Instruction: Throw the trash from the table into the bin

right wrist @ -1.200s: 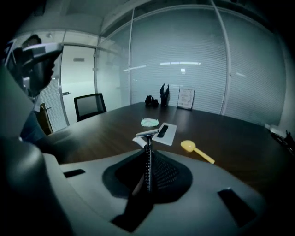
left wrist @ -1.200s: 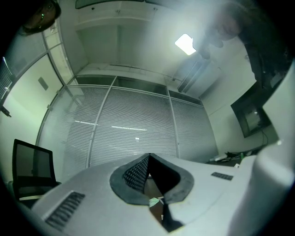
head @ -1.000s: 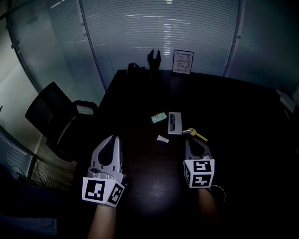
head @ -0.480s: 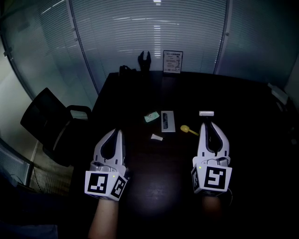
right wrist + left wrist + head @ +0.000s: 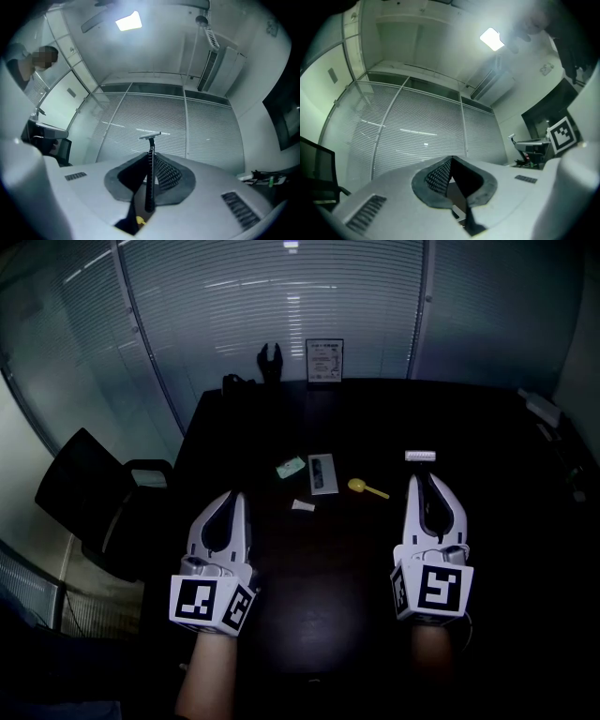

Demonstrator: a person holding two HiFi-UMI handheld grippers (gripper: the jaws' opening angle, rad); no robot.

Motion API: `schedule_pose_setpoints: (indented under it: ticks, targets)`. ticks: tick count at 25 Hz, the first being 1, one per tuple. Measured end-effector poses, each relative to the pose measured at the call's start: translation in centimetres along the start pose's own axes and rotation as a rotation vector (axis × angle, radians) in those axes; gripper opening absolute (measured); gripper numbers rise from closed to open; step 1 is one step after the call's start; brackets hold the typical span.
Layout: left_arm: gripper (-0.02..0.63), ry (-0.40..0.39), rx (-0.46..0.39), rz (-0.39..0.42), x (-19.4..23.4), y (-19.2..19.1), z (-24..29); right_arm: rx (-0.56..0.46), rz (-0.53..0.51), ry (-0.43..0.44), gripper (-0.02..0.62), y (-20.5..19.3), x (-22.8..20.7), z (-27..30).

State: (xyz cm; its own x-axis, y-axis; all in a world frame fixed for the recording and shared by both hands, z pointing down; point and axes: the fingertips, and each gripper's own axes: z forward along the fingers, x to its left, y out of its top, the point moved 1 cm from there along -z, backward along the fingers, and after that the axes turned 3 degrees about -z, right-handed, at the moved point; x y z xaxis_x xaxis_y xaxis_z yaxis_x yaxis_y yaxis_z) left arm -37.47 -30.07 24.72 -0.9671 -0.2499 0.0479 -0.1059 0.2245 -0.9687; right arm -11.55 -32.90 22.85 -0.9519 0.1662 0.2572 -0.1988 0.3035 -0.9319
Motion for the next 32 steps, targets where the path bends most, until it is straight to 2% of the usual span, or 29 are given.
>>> schedule_pose_setpoints:
  ticks: [6, 14, 20, 32]
  targets:
    - [0.0, -0.05, 0.001, -0.011, -2.4, -0.1, -1.4, 0.007, -0.023, -0.056, 0.051, 0.4, -2.0, -3.7]
    - [0.0, -0.115, 0.0, -0.015, -7.9, 0.4, -2.4, 0.019, -0.037, -0.118, 0.051, 0.8, -6.7, -8.1]
    - [0.0, -0.123, -0.006, -0.012, -14.8, 0.0, -4.1, 0.018, -0.048, -0.146, 0.051, 0.2, -12.8, -13.0]
    - [0.0, -0.07, -0.034, -0.011, -31.1, 1.0, -10.3, -0.006, -0.063, -0.104, 0.051, 0.6, -25.0, -24.2]
